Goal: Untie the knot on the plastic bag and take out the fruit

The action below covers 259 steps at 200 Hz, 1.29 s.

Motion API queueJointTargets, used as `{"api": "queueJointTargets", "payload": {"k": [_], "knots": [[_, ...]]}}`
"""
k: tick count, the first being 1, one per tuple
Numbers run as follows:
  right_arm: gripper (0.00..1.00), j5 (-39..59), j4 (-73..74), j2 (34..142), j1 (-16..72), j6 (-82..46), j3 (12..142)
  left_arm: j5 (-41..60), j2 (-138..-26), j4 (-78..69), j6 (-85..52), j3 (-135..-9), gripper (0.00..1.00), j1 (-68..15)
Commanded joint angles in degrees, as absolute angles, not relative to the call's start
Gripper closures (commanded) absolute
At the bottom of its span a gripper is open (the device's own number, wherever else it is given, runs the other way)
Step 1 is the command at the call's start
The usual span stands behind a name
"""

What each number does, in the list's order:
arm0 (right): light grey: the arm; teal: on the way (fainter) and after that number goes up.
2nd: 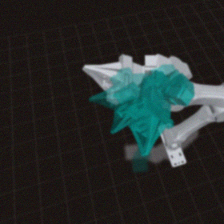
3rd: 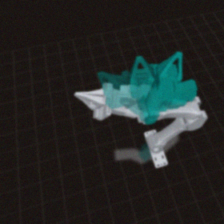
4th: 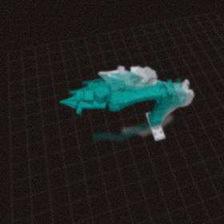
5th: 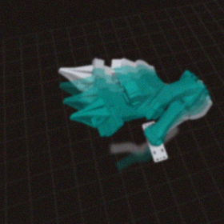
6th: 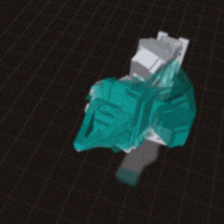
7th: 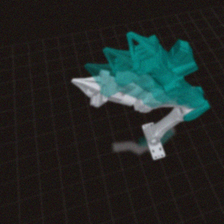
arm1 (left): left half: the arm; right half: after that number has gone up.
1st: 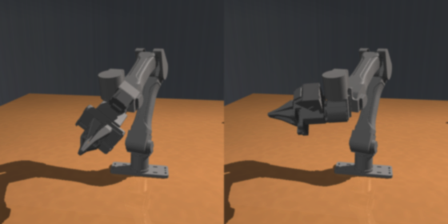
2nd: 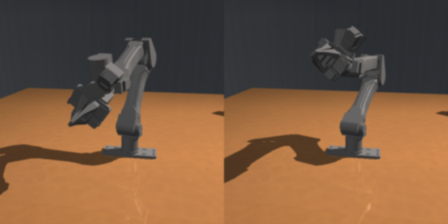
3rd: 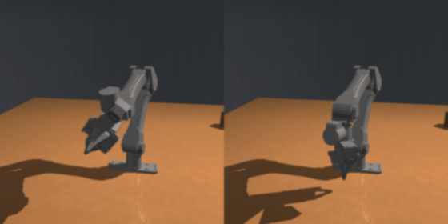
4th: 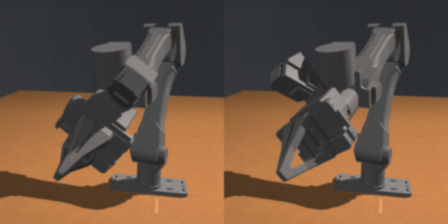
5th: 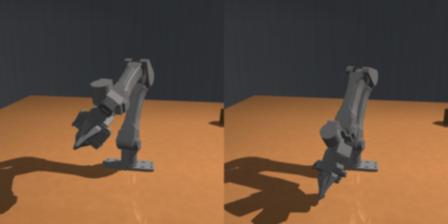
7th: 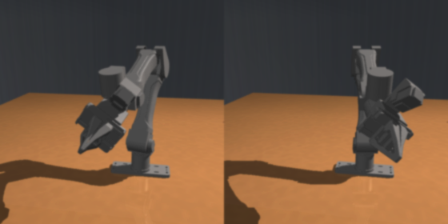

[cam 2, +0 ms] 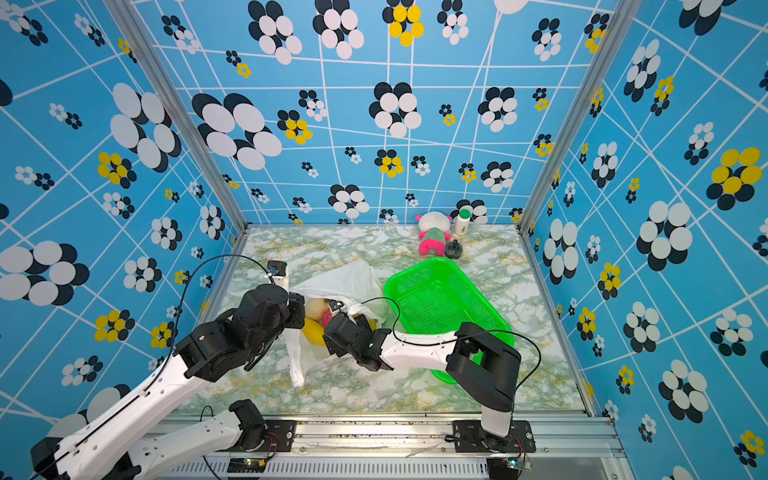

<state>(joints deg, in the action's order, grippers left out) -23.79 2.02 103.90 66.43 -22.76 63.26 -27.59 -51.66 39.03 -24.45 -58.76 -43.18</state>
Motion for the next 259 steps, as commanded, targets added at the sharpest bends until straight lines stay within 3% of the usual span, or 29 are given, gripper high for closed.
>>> {"api": "queueJointTargets", "payload": {"k": [1,50,110,138,160,204,259], "knots": [[0.11,-29.49,1.07,102.98,68.46,-21.81,63.3,-24.87,-51.17,37.43,-24.74,-57.43,1.0,-42.67],[0.23,-33.84,4.48,104.15,62.37,-25.52,60.18,-31.88,-46.29,43.18,-27.44,-59.01,1.0,-42.87],[0.27,-37.04,4.36,115.41,59.76,-16.37,83.36,-44.77,-48.18,54.04,-28.85,-68.13,1.0,-46.34],[0.27,-37.31,3.96,115.55,59.42,-16.17,86.35,-48.85,-49.71,54.61,-28.46,-70.19,1.0,-47.64],[0.27,-36.33,5.12,112.76,59.41,-16.33,83.08,-48.09,-51.86,53.07,-26.92,-71.24,1.0,-48.0],[0.26,-22.05,21.16,103.35,65.8,-15.22,61.12,-47.9,-55.52,50.2,-25.35,-69.5,1.0,-47.66],[0.29,-11.69,26.83,98.0,74.01,-15.25,52.18,-34.54,-61.1,37.76,-14.23,-71.73,1.0,-40.34]]}}
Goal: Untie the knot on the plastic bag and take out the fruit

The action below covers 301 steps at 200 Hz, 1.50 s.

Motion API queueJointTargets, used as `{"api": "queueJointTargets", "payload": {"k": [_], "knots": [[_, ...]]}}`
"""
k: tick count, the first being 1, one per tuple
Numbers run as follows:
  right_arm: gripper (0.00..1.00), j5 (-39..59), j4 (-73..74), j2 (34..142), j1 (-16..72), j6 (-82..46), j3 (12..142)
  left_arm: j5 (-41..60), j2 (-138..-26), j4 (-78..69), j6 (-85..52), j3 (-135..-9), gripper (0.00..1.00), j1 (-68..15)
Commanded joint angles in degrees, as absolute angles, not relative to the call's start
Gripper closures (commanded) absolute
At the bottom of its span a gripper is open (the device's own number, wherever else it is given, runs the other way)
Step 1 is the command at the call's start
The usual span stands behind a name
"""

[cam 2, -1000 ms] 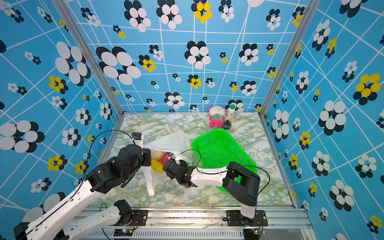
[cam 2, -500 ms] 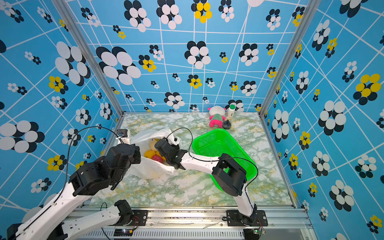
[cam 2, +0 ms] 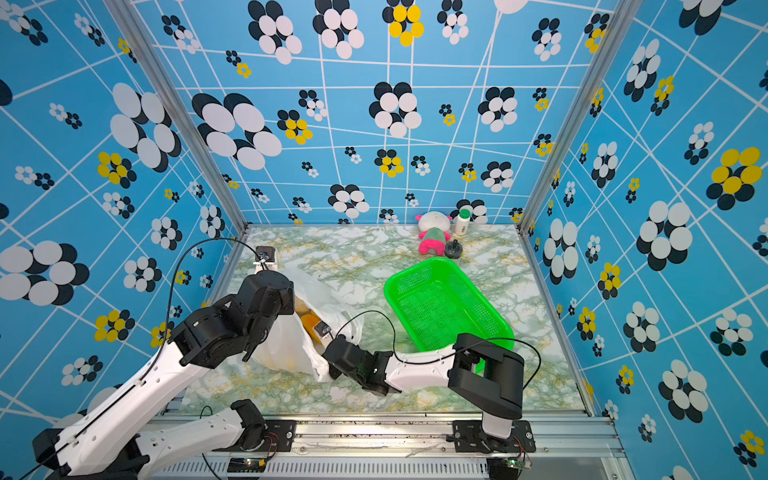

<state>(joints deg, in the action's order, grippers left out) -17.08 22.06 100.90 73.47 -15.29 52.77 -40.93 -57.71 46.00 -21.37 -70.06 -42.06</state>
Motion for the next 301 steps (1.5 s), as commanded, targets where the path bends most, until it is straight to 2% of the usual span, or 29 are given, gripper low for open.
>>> {"api": "queueJointTargets", "payload": {"k": [1,18,46,75,91,114,144,180,190,206,225,245,277,301], "knots": [[0.29,-11.74,26.82,98.0,74.1,-15.23,52.24,-34.5,-61.36,37.56,-13.97,-71.94,1.0,-40.34],[0.29,-12.15,25.79,98.69,75.94,-14.43,54.0,-33.48,-67.05,37.05,-10.49,-77.58,1.0,-40.44],[0.24,-20.39,22.76,99.87,76.72,-16.77,56.46,-35.58,-71.95,38.83,-7.99,-82.97,1.0,-43.86],[0.14,-31.72,20.44,99.14,76.13,-19.55,55.35,-32.44,-65.91,34.53,-6.74,-73.4,1.0,-45.16],[0.09,-33.15,20.0,98.81,74.95,-21.6,54.31,-29.5,-62.14,33.93,-7.22,-67.33,1.0,-45.14],[0.04,-35.14,20.33,97.64,73.4,-23.08,52.5,-30.8,-58.17,35.81,-10.17,-61.22,1.0,-45.13],[0.03,-36.56,22.08,95.86,72.42,-20.97,50.28,-30.76,-54.77,38.37,-12.81,-58.51,1.0,-45.22],[0.11,-41.63,21.46,93.83,71.43,-19.09,48.67,-30.89,-52.64,39.8,-16.37,-58.21,1.0,-46.75],[0.13,-40.58,22.8,92.73,71.4,-17.63,47.71,-31.39,-52.95,39.88,-17.07,-58.51,1.0,-46.86],[0.19,-33.18,24.79,91.75,72.92,-12.99,47.23,-31.98,-53.82,39.78,-17.72,-58.97,1.0,-46.91],[0.2,-31.57,24.88,93.54,76.87,-8.37,49.31,-31.63,-54.72,38.36,-17.81,-59.21,1.0,-46.99],[0.32,-27.1,21.66,95.59,77.69,-9.81,52.24,-31.5,-55.75,37.44,-17.49,-59.63,1.0,-46.98],[0.41,-28.98,23.88,96.0,77.78,-12.21,51.45,-32.48,-57.08,37.27,-17.07,-60.35,1.0,-46.96],[0.46,-31.45,19.77,101.04,77.44,-11.9,57.02,-32.17,-57.57,37.0,-16.79,-60.63,1.0,-46.93]]}}
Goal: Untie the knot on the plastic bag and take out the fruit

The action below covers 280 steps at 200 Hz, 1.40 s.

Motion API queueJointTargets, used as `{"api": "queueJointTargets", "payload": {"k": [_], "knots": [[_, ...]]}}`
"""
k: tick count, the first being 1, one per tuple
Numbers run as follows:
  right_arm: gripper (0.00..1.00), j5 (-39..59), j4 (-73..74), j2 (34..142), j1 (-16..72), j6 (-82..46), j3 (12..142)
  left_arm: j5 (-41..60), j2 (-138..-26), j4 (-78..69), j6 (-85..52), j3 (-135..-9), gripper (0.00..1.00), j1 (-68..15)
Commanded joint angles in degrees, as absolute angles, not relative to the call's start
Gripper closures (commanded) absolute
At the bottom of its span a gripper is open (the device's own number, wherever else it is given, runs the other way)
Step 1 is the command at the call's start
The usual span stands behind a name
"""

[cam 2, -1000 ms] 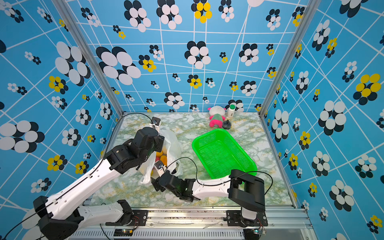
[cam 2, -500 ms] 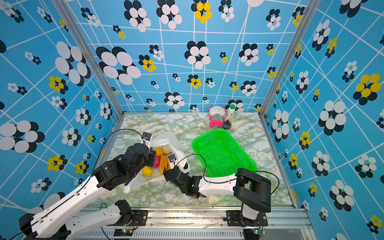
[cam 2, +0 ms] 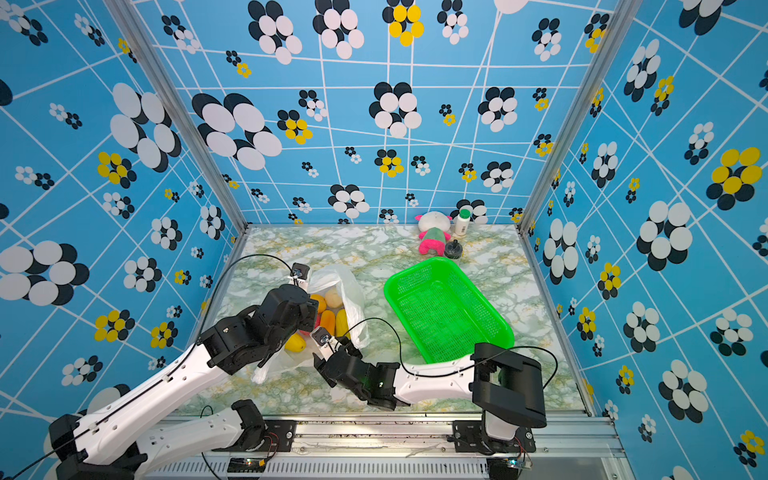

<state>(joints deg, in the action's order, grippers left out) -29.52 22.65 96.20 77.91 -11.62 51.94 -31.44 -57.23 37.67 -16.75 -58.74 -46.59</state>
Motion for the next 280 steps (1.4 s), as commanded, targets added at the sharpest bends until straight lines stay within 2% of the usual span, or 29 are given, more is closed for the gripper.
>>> {"api": "queueJointTargets", "payload": {"k": [1,18,60,129,187,211,247,280], "knots": [[0.46,-31.46,19.55,101.32,77.44,-11.97,57.25,-32.17,-57.57,37.0,-16.79,-60.68,1.0,-46.89],[0.51,-30.94,17.95,104.84,76.79,-13.02,60.11,-32.62,-57.57,37.0,-16.78,-60.94,1.0,-46.89],[0.52,-30.18,17.35,108.82,76.6,-16.16,60.76,-33.07,-56.65,37.66,-16.52,-62.06,1.0,-44.94],[0.55,-27.84,17.99,108.35,78.05,-19.63,56.33,-29.98,-56.38,37.26,-15.91,-63.67,1.0,-42.35],[0.29,-26.4,18.44,112.49,74.04,-20.59,61.34,-29.13,-56.25,37.26,-15.65,-63.14,1.0,-41.48],[0.25,-26.36,18.12,114.43,72.8,-17.45,65.32,-28.7,-55.9,37.18,-15.65,-63.1,1.0,-41.31],[0.12,-24.73,17.37,118.13,71.33,-14.16,70.75,-28.48,-56.0,37.35,-15.6,-63.4,1.0,-41.13],[0.07,-23.05,15.78,121.86,69.57,-13.64,75.08,-28.43,-55.81,37.47,-15.63,-63.67,1.0,-41.04]]}}
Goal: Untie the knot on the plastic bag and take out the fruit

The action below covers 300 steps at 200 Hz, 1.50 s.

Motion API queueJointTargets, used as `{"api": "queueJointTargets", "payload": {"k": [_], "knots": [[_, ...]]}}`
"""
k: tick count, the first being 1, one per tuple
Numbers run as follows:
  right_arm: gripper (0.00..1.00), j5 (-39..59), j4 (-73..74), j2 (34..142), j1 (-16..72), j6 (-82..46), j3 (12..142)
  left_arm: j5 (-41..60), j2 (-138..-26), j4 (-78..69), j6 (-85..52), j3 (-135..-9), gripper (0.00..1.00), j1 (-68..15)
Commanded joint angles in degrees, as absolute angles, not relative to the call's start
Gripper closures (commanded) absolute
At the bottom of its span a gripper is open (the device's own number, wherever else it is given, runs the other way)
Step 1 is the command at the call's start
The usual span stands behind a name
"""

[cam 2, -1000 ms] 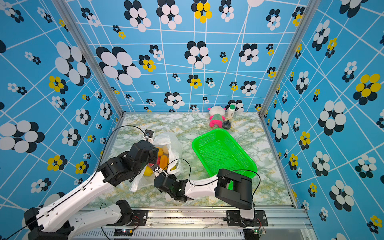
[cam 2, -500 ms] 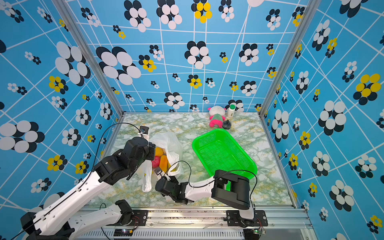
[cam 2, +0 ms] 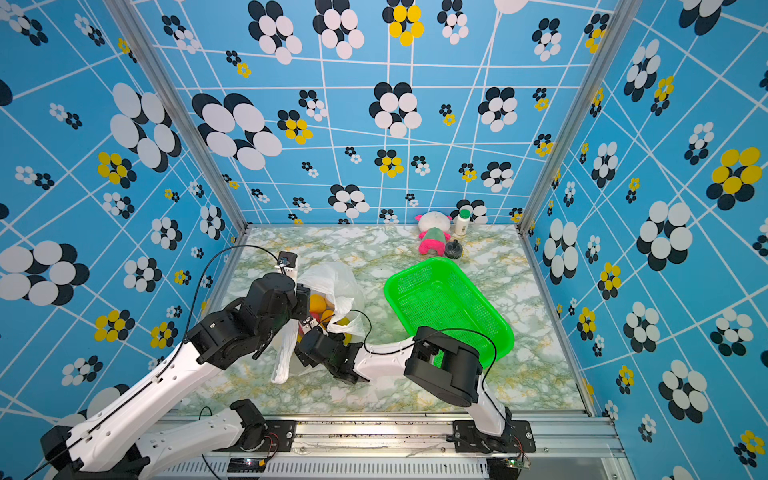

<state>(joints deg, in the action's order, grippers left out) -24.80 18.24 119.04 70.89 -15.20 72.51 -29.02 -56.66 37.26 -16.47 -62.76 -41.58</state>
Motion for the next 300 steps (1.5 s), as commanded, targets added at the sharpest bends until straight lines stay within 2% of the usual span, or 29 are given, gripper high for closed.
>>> {"api": "queueJointTargets", "payload": {"k": [1,39,54,102,138,165,258,289,300], "knots": [[0.07,-22.95,15.76,121.92,69.54,-13.59,75.2,-28.45,-55.81,37.5,-15.64,-63.7,1.0,-41.04],[0.05,-22.03,13.35,126.18,68.66,-12.69,79.94,-28.13,-55.79,37.61,-15.64,-63.98,1.0,-41.04],[0.08,-21.47,13.03,127.31,68.55,-12.75,80.77,-28.12,-55.66,37.53,-15.64,-63.9,1.0,-41.04],[0.27,-20.22,11.62,129.0,68.11,-13.49,82.49,-28.12,-55.68,37.52,-15.56,-63.6,1.0,-40.95],[0.48,-20.05,12.39,127.07,68.13,-13.61,80.75,-27.82,-55.37,37.43,-15.74,-63.44,1.0,-40.95],[0.56,-19.79,12.47,124.19,68.12,-13.56,79.14,-27.6,-55.2,37.18,-15.85,-63.18,1.0,-40.94],[0.67,-15.92,16.06,111.32,68.55,-12.71,71.13,-27.65,-56.81,36.67,-15.4,-63.63,1.0,-40.78],[0.66,-16.32,17.69,110.66,68.55,-12.4,69.69,-27.73,-56.31,36.04,-15.55,-62.57,1.0,-40.69],[0.58,-17.99,15.77,111.66,68.56,-13.0,71.02,-27.62,-56.26,36.38,-15.62,-62.64,1.0,-40.65]]}}
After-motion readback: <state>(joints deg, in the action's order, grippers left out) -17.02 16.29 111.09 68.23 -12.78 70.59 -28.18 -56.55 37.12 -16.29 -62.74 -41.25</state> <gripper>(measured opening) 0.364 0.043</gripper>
